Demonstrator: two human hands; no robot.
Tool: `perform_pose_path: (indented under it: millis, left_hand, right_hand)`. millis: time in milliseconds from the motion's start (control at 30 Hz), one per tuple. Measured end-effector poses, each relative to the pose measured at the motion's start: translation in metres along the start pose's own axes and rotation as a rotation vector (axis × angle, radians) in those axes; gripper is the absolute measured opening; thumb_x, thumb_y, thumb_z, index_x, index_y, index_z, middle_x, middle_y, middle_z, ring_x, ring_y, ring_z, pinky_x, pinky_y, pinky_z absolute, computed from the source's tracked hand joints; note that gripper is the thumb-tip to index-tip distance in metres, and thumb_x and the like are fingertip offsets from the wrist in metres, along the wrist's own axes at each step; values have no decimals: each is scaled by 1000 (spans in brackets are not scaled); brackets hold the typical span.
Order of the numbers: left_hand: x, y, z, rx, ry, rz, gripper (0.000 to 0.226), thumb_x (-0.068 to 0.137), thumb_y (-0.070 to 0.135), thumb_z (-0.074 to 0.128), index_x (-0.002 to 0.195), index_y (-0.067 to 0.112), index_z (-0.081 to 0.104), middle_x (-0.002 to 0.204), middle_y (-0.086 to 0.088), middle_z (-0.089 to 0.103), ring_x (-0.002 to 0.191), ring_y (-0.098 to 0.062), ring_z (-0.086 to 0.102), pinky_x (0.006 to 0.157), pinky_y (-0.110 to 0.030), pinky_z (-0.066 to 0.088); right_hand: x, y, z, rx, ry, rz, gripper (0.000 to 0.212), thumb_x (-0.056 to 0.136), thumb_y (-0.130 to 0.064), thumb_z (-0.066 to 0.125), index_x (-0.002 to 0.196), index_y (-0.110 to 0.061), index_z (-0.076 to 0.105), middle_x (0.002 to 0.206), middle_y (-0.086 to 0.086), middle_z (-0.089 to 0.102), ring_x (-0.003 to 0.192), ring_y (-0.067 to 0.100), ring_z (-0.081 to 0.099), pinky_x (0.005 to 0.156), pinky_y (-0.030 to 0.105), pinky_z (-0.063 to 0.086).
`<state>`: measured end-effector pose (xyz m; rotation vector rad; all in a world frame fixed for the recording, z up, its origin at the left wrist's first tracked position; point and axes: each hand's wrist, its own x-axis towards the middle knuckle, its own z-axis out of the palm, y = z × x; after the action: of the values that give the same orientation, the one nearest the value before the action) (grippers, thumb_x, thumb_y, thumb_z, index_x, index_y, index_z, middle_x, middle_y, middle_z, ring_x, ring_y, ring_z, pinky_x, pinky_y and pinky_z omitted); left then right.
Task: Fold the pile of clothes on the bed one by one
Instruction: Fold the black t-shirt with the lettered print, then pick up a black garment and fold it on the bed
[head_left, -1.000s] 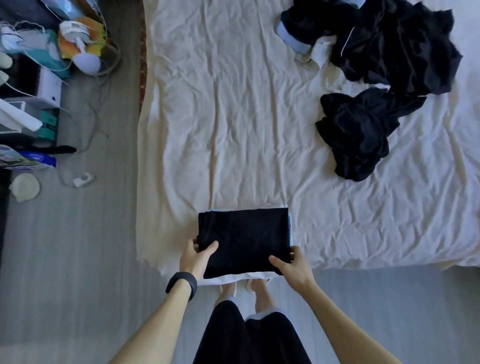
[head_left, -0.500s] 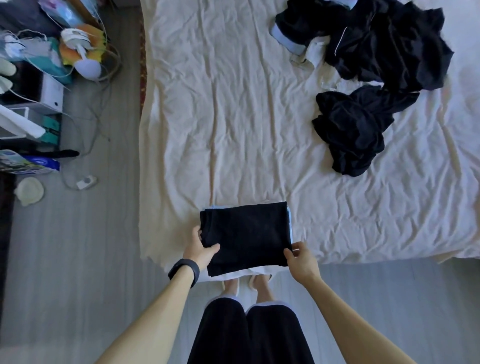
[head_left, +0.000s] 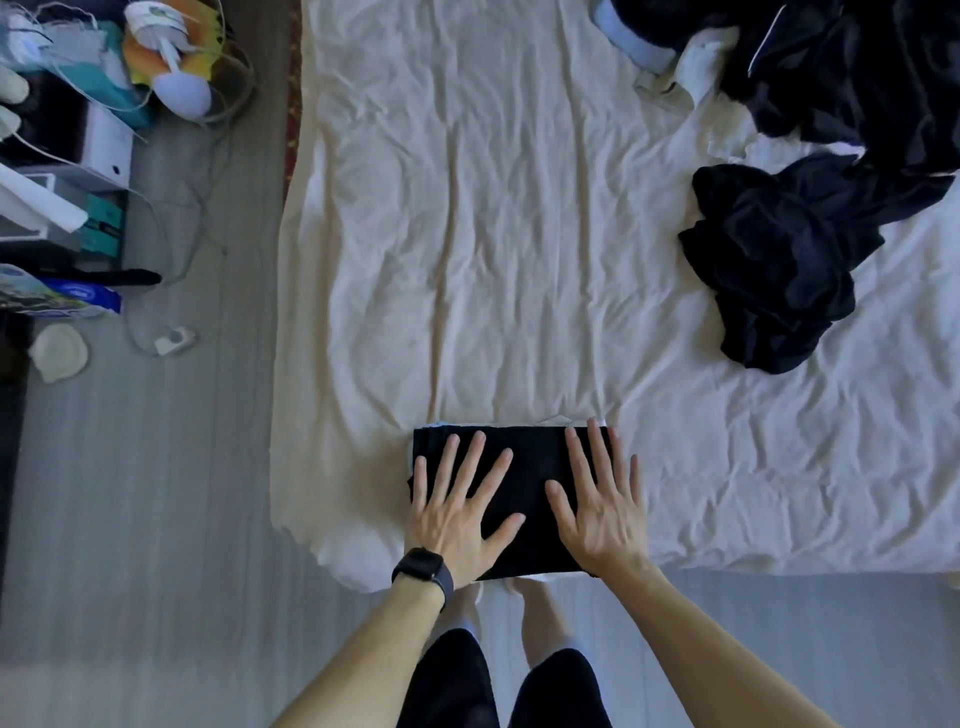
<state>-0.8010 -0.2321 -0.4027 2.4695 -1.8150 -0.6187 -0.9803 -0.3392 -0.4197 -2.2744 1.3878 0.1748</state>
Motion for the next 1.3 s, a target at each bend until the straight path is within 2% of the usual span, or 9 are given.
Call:
perform_pose_path:
  millis: [167,367,533,667,833,900,1033,1167,1300]
  left_hand:
    - [22,-10,31,48,-29,-57,88,80,73,49,156,45,18,168,5,11,155,-24,7,121,-56,-1]
    - [25,-16,55,96,-20,-65,95,74,75,49,156,46,11,167,3,11,154,-27,9,121,-58,-3]
    - [30,-24,62,111,-14,-26,98,72,73,50,157,46,8,167,2,14,153,-27,12,120,-61,1]
    - [27,-14,44,117,-46,-35,90,80,73,47,157,44,11,167,2,13,154,-27,11,120,-62,6]
    - [18,-4,-8,114,-203,-51,79,90,73,33,157,46,2,168,4,1,155,-24,2,121,-57,-2]
    - [15,1,-38,104,-346,-54,74,95,66,34,157,45,0,168,3,-1,154,-24,0,123,-53,0]
    - [19,8,-115,131,-505,5,59,101,43,40,157,33,23,153,-6,40,144,-29,32,119,-46,23]
    - [31,19,-210,135,-413,50,52,102,42,37,153,30,33,149,-4,47,134,-29,45,112,-43,32]
    - [46,32,-310,144,-193,125,54,102,46,36,153,29,33,150,-2,47,134,-25,46,111,-42,36]
  right_hand:
    - [23,15,35,48,-1,-20,73,99,-66,20,161,-31,5,170,1,3,157,21,-4,124,56,16]
    - [32,27,62,166,88,-108,77,99,-70,21,160,-22,21,168,11,16,157,28,4,121,58,17]
    - [36,26,70,200,100,-108,78,98,-71,21,160,-24,17,168,9,15,157,26,2,123,56,15]
    - [30,21,52,141,-6,-37,79,96,-72,16,161,-28,8,170,2,6,157,21,-8,126,52,8]
    - [13,-1,5,31,-167,51,76,92,-73,5,160,-40,-7,167,-10,-17,155,22,-20,126,51,-4]
    - [0,-12,-24,13,-194,53,74,95,-70,14,161,-39,-1,168,-6,-18,156,27,-15,125,52,1]
    - [-18,-36,-103,-54,-246,9,57,105,-39,37,160,-30,23,170,-1,-8,157,26,-9,127,48,5]
    - [-27,-62,-197,-31,-141,-31,48,107,-33,38,155,-32,35,169,-6,15,157,17,2,126,40,8]
    - [-34,-89,-298,-79,124,-56,45,108,-38,39,152,-31,43,166,-7,24,156,16,12,126,43,14]
